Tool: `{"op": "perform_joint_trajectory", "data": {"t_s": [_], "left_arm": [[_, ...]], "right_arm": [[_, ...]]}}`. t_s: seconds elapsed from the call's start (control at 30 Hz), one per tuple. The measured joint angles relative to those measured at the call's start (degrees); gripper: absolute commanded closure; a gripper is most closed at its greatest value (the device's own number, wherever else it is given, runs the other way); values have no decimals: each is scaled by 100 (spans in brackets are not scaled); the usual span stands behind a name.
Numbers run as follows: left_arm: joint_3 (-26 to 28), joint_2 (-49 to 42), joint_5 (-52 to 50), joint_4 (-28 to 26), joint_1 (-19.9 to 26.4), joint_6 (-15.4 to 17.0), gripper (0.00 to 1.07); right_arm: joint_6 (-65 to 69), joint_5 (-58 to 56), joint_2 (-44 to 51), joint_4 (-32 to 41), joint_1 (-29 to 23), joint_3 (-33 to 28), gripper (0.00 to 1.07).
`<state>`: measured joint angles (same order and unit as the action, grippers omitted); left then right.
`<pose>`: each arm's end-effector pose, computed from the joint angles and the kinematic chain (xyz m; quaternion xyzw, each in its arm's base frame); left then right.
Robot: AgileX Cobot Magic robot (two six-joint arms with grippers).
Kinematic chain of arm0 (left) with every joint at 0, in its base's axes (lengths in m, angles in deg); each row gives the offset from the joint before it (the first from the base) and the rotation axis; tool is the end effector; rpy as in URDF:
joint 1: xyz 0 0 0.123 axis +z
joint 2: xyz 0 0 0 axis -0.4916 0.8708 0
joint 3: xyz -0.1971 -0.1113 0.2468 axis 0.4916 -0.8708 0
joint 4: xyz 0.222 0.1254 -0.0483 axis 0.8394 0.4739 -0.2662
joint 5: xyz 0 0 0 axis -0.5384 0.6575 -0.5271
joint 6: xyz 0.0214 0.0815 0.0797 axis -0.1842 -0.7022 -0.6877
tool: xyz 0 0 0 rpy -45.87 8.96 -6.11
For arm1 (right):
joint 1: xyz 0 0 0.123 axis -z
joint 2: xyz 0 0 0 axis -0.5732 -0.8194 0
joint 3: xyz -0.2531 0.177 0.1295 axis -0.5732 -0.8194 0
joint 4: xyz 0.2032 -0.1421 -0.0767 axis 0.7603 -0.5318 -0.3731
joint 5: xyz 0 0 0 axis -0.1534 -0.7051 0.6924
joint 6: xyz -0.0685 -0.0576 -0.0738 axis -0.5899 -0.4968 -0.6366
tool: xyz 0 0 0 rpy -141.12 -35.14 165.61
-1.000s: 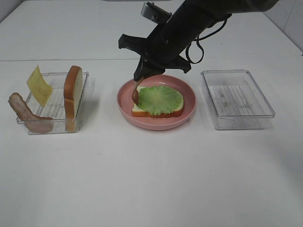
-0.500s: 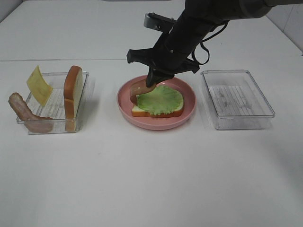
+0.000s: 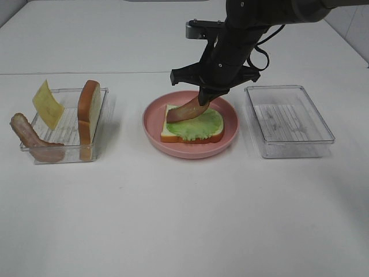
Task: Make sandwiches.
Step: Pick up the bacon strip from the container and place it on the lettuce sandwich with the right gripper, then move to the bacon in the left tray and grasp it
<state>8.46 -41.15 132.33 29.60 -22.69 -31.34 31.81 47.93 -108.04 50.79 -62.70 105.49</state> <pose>-0.0257 -0.0092 0.2723 -0.0467 0.8458 0.0017 0.5315 0.4542 0.2423 0.1851 -0.1394 0.9632 0.0901 0.2116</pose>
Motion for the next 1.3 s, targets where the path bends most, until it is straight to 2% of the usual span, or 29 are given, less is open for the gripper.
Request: {"op": "perform_joint_trajectory", "data": {"t_s": [0.43, 0.5, 0.6, 0.63, 0.67, 0.7, 0.73, 0.77, 0.83, 0.87, 0.93, 1.13, 1.3], "left_arm": [[0, 0, 0, 0, 0, -11, 4], [0, 0, 0, 0, 0, -11, 4], [0, 0, 0, 0, 0, -11, 4], [0, 0, 0, 0, 0, -11, 4], [0, 0, 0, 0, 0, -11, 4], [0, 0, 0, 0, 0, -11, 4], [0, 0, 0, 0, 0, -11, 4], [0, 0, 0, 0, 0, -11, 4], [0, 0, 0, 0, 0, -11, 4], [0, 0, 0, 0, 0, -11, 4], [0, 0, 0, 0, 0, -11, 4], [0, 0, 0, 0, 0, -11, 4], [0, 0, 0, 0, 0, -11, 4]], "right_arm": [[6, 0, 0, -11, 0, 0, 107], [6, 0, 0, -11, 0, 0, 96], [6, 0, 0, -11, 0, 0, 93], [11, 0, 0, -11, 0, 0, 82], [17, 0, 0, -11, 0, 0, 66], [17, 0, 0, -11, 0, 0, 66], [17, 0, 0, -11, 0, 0, 57], [17, 0, 0, -11, 0, 0, 57], [17, 0, 0, -40, 0, 0, 20], [17, 0, 0, -40, 0, 0, 20], [17, -6, 63, -80, 0, 0, 8], [17, -109, 246, -252, 0, 0, 8], [17, -630, 481, -453, 34, 0, 9]]}}
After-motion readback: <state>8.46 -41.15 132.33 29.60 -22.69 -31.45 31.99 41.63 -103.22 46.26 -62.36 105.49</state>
